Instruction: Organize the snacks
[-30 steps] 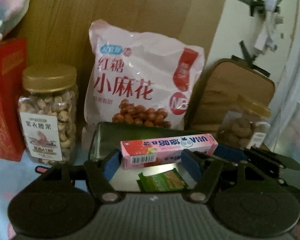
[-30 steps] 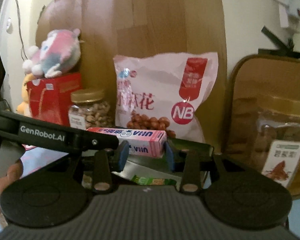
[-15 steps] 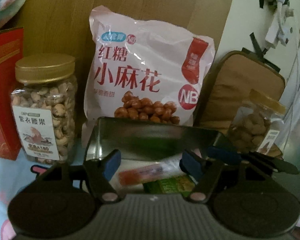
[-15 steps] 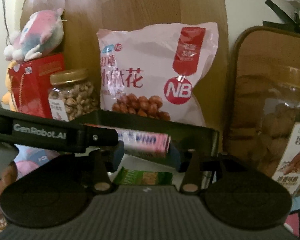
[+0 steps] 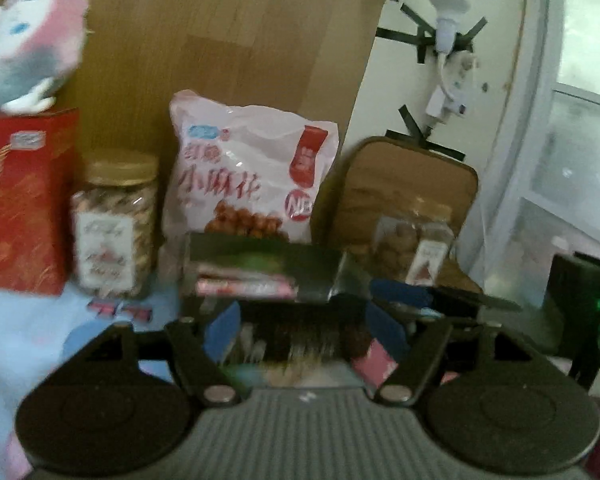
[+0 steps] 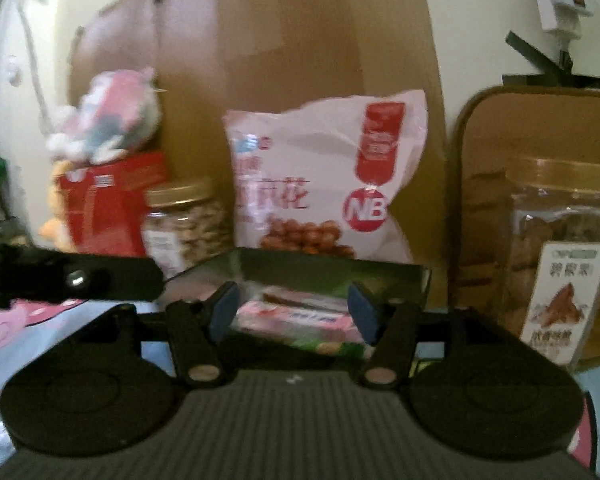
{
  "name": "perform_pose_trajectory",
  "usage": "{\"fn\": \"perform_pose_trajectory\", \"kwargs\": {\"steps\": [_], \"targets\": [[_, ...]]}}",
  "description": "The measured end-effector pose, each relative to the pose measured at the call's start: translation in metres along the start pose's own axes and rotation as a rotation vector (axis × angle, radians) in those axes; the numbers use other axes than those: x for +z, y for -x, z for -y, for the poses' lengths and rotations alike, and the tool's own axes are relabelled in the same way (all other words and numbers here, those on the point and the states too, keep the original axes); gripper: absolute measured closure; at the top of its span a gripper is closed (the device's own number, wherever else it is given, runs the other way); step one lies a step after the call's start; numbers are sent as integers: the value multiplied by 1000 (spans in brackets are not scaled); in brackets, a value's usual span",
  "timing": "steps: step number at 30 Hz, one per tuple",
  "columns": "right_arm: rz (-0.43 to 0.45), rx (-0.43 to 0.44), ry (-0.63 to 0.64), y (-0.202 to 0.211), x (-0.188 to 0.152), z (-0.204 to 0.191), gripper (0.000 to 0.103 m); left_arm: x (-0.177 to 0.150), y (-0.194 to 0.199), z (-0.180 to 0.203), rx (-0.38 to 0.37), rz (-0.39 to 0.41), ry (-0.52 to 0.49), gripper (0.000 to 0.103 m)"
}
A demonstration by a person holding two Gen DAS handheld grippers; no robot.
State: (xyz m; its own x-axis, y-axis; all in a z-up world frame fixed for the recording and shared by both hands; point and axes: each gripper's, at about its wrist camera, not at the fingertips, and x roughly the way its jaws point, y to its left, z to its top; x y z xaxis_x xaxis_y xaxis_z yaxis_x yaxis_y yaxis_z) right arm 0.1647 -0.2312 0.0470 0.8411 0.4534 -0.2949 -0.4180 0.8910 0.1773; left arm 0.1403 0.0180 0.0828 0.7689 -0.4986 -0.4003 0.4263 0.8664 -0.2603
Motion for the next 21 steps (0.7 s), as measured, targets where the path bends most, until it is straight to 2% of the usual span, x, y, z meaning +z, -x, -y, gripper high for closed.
{"fn": "perform_pose_trajectory", "kwargs": {"steps": [4, 8, 11, 15, 18, 21], "targets": [[-34, 53, 5, 32, -20, -14, 40, -34, 50, -27, 44, -8, 87, 31], [-72, 80, -25, 55, -42, -26, 41, -63, 78, -50, 87, -40, 185, 32], [-112, 91, -50, 62, -55, -34, 41, -80, 88, -58, 92, -63, 237, 32], [-142, 87, -56, 62, -60, -44, 41, -95, 90, -59, 92, -83, 256, 32], [-138, 103, -48, 66, -56, -55, 41, -101, 92, -60, 90, -86, 258, 32], [-112, 129, 21, 68, -47, -75, 41, -106, 97, -63, 97, -80, 263, 32]]}}
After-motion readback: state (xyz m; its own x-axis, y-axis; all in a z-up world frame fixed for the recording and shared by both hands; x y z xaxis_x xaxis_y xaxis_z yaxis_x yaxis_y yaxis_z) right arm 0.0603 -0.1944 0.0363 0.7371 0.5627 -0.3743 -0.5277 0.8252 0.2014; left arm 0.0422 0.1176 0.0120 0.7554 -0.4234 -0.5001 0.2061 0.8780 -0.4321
